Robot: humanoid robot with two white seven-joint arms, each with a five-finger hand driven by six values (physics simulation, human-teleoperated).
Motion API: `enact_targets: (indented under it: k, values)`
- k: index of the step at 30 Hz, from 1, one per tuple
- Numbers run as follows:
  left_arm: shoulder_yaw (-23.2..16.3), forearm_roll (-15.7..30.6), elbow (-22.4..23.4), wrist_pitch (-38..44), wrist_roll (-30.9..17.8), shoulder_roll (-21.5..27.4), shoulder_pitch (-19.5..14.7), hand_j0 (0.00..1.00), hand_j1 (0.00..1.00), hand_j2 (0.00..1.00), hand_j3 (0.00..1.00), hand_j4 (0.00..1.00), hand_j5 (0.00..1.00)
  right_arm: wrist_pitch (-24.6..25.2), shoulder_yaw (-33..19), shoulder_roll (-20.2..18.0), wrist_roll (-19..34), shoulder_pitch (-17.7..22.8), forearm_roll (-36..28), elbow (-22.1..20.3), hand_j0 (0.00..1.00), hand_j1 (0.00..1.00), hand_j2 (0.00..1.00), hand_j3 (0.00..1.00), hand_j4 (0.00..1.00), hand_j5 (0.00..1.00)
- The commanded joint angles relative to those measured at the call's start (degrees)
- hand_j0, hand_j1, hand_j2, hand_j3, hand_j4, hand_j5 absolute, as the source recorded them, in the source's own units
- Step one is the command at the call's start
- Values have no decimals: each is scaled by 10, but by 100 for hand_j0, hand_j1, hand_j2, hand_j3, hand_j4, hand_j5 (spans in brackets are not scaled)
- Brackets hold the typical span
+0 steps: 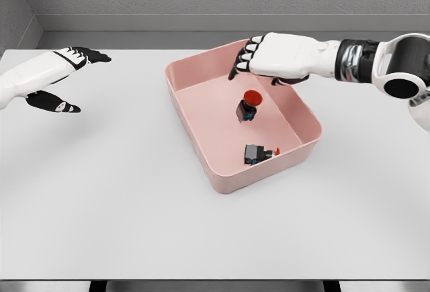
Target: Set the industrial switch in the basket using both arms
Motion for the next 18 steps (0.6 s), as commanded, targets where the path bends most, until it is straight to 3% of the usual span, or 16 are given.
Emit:
enact_targets:
  k: [1, 4, 7, 10, 13, 18]
  values:
    - [1, 4, -1, 1, 0, 1, 0, 100, 100, 100, 100, 100, 100, 2, 0, 2, 0, 0, -1, 0, 100, 100, 100, 100, 100, 100]
    - [1, 4, 0, 1, 0, 1, 0, 100, 100, 100, 100, 100, 100, 1, -8, -6, 0, 2, -1, 0, 100, 100, 100, 100, 100, 100]
    - [3, 4, 0, 1, 0, 2, 0, 100, 100, 100, 100, 100, 100, -1, -27, -70, -6, 18, -9, 1, 100, 100, 100, 100, 100, 100]
    - [3, 4, -1, 1, 0, 2, 0, 100, 100, 100, 100, 100, 100, -14, -89, -119, -8, 71, -11, 0, 100, 100, 100, 100, 100, 100]
    - [3, 4, -1, 1, 0, 2, 0, 100, 100, 100, 100, 100, 100, -46, -166, -144, -9, 128, -12, 0, 100, 100, 100, 100, 100, 100]
    - [4, 4, 0, 1, 0, 2, 0, 100, 100, 100, 100, 100, 100, -66, -199, -153, -28, 186, -12, 0, 100, 100, 100, 100, 100, 100]
